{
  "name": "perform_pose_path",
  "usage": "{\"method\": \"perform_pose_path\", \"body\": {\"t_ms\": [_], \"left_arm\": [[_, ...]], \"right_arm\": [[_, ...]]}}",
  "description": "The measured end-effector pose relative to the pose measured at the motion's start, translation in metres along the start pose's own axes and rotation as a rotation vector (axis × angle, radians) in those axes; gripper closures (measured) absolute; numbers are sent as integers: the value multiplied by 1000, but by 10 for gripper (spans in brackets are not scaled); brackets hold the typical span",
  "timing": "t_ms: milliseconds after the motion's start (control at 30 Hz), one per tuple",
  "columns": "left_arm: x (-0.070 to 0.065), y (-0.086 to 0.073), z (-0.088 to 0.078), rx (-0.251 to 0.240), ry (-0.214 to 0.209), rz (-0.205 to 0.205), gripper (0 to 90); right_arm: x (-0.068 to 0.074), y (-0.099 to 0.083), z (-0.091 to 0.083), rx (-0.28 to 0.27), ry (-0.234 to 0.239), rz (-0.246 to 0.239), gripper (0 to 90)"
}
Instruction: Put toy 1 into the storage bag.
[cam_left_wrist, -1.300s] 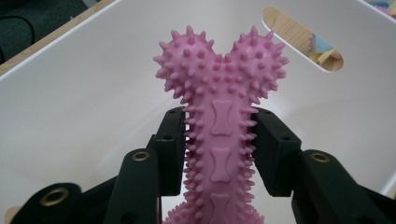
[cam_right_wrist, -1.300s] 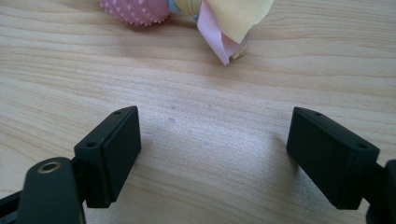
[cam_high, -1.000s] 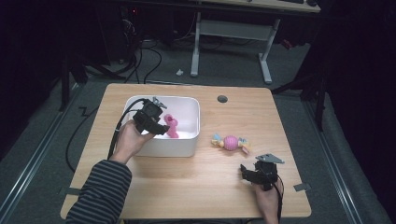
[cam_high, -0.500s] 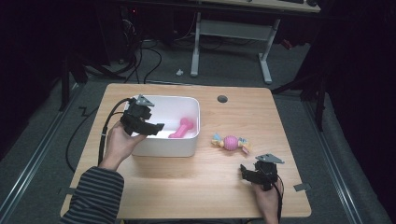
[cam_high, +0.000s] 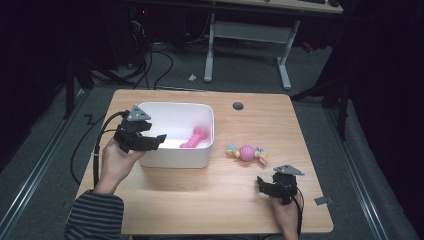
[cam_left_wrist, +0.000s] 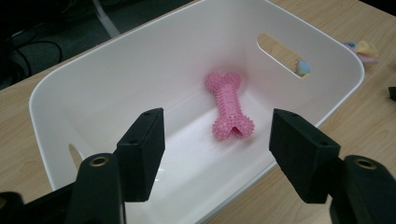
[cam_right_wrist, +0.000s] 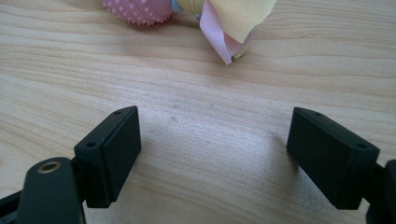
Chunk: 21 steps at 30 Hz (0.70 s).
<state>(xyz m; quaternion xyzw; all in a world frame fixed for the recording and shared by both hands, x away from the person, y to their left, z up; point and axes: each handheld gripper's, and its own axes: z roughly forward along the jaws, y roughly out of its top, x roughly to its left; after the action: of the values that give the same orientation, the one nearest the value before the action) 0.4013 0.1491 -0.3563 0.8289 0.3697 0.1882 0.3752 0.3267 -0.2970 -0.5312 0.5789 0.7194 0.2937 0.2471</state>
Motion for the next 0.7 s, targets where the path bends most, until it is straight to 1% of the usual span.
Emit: {"method": "perform_pose_path", "body": {"t_ms": [33,100,133,267,333,433,533,700], "left_arm": [[0,-1,-1,-2,-5,-2,363],[-1,-4,-5,-10,4,-2,363],[-1,-6,-7,-13,-2,-6,363],[-2,-11,-13,-32,7,-12,363],[-3,-13,-15,-40,2,-17,363],[-3,-17,-18,-43,13,-19,363],[-2,-23,-19,-53,9,-40,363],[-2,-30,-22,-68,12,-57,364]], "right_arm": [[0,0,0,-1,1,-1,176],[0,0,0,-1,1,-3,176],[0,0,0,-1,2,-3,176],[0,0,0,-2,3,-8,176],[0,0,0,-2,4,-7,176],[0,0,0,-2,4,-5,176],[0,0,0,-2,4,-8,176],[0,0,0,0,4,-4,176]]}}
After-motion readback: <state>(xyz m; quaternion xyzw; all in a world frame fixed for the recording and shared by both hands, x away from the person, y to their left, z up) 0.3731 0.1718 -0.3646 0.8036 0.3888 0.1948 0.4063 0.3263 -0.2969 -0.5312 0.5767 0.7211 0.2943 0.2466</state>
